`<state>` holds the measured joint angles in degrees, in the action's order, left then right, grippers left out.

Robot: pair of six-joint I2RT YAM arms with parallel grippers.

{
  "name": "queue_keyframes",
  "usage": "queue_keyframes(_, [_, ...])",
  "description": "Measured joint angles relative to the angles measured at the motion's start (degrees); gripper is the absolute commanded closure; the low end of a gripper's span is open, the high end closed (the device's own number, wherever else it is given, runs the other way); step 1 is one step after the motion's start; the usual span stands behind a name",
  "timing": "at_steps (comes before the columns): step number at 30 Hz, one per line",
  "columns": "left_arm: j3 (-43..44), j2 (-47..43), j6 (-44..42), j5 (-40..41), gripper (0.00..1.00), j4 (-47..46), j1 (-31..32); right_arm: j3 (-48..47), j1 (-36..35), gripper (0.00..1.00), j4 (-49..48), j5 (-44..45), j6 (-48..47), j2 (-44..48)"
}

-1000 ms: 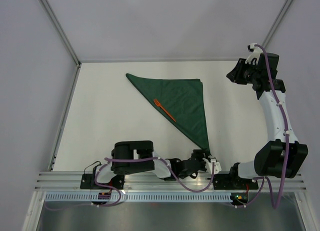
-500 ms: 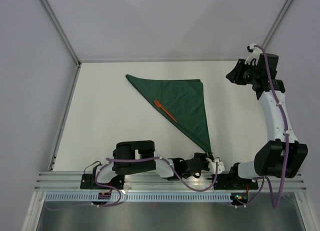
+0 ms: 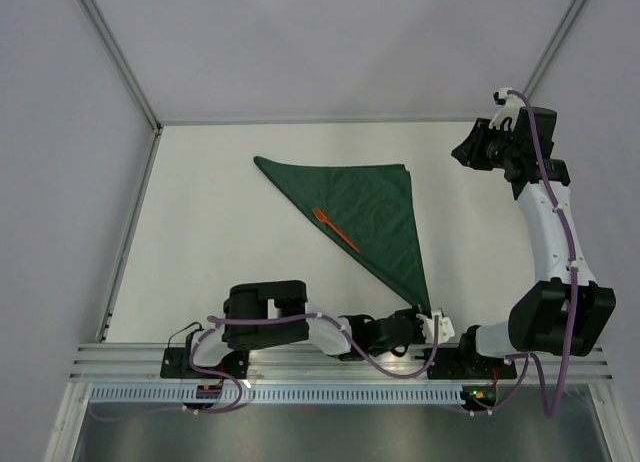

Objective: Fold the napkin, place the utensils inside, and roll it up
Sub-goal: Fold the napkin

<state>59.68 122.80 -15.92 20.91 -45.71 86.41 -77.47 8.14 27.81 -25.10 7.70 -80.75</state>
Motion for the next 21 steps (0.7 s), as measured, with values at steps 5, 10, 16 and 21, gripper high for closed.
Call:
queue_keyframes(5, [0.0,-2.8,5.55,0.13,0.98,0.46,-0.66,0.0,0.0,0.68,0.0,-0.09,-0.02,-0.11])
queue_keyframes(10, [-0.13,-8.46,14.38,-0.15,0.98,2.8,-4.63,0.0,0.0,0.68,0.0,-0.09,-0.02,-0.52])
queue_keyframes(16, [-4.79,-16.31,28.37,-2.64,0.98,4.37,-16.5,0.0,0.0,0.68,0.0,-0.11,-0.02,-0.63])
queue_keyframes(21, [-10.16,-19.39,38.21,-4.98,0.98,6.45,-26.36,0.0,-0.09,0.68,0.02,-0.11,-0.02,-0.81])
